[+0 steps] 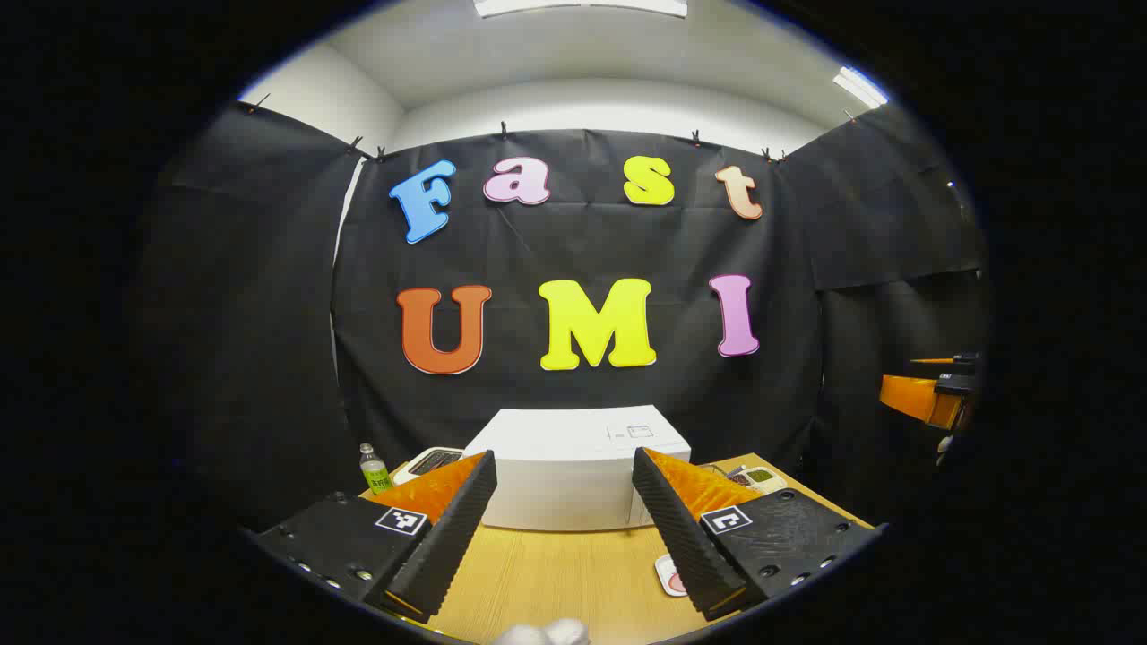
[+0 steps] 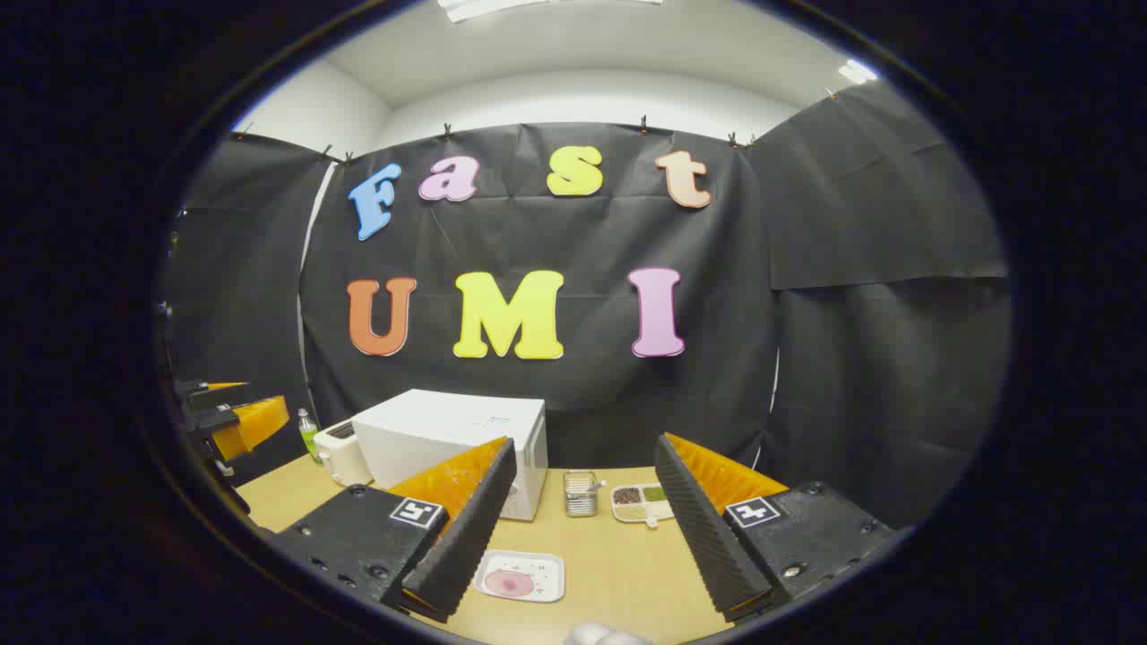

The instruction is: Open the microwave oven with the left hand, put the food in, and close the microwave oven.

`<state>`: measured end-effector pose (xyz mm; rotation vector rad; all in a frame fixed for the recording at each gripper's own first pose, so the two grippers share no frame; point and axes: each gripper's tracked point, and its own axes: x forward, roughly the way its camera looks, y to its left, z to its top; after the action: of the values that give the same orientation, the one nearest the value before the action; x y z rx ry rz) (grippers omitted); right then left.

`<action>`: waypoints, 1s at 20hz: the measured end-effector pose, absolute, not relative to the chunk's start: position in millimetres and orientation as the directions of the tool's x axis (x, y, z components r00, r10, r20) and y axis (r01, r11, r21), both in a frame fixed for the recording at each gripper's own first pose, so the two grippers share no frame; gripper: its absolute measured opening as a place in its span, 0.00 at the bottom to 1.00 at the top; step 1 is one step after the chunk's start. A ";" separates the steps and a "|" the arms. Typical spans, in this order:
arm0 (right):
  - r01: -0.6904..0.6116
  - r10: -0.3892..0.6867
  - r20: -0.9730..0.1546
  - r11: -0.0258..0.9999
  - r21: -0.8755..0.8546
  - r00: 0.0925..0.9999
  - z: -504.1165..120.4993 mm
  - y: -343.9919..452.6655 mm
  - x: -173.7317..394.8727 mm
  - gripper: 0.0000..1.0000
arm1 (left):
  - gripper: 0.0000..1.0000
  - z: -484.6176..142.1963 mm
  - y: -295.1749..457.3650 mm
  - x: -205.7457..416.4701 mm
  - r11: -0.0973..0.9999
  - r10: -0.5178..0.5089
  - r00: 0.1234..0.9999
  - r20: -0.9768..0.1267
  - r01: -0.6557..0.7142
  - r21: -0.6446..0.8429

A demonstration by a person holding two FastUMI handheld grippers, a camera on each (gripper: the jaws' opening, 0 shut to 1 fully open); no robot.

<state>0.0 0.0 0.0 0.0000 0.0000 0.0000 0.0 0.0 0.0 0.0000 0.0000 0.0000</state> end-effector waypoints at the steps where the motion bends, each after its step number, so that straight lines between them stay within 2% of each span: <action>1: -0.001 0.001 -0.003 1.000 -0.003 1.000 -1.4 0.5 -0.3 0.99 | 0.87 -1.4 1.2 1.6 1.000 0.002 1.000 -0.005 -0.002 0.002; 2: -0.002 0.002 -0.006 1.000 -0.003 1.000 -2.6 0.2 0.3 1.00 | 0.95 -2.0 1.8 2.8 1.000 0.007 1.000 -0.005 -0.007 0.005; 5: -0.006 0.006 -0.009 1.000 0.007 1.000 -3.0 0.6 2.2 0.99 | 0.95 -2.3 1.7 5.0 1.000 0.010 1.000 -0.006 -0.010 0.012; 6: -0.007 0.007 -0.008 1.000 0.010 1.000 -3.0 0.6 3.3 1.00 | 0.87 -2.9 0.5 5.2 1.000 0.010 1.000 -0.005 -0.010 0.014; 7: -0.006 0.006 -0.007 1.000 0.009 1.000 -1.4 -0.6 3.8 1.00 | 0.95 -2.4 0.5 5.3 1.000 0.011 1.000 -0.005 -0.011 0.016; 15: -0.007 0.007 -0.013 1.000 0.016 1.000 -4.3 -6.3 5.8 1.00 | 0.95 -9.5 -5.4 14.9 1.000 0.011 1.000 -0.005 -0.010 0.018; 20: -0.001 0.001 -0.009 1.000 0.017 1.000 3.6 -14.3 6.1 0.99 | 0.95 -34.6 -23.7 42.0 0.999 -0.010 1.000 -0.006 0.010 0.034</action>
<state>6.1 -14.3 3.6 0.0166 0.0087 0.0009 42.0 -23.7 -34.6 0.0341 0.0055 -0.0098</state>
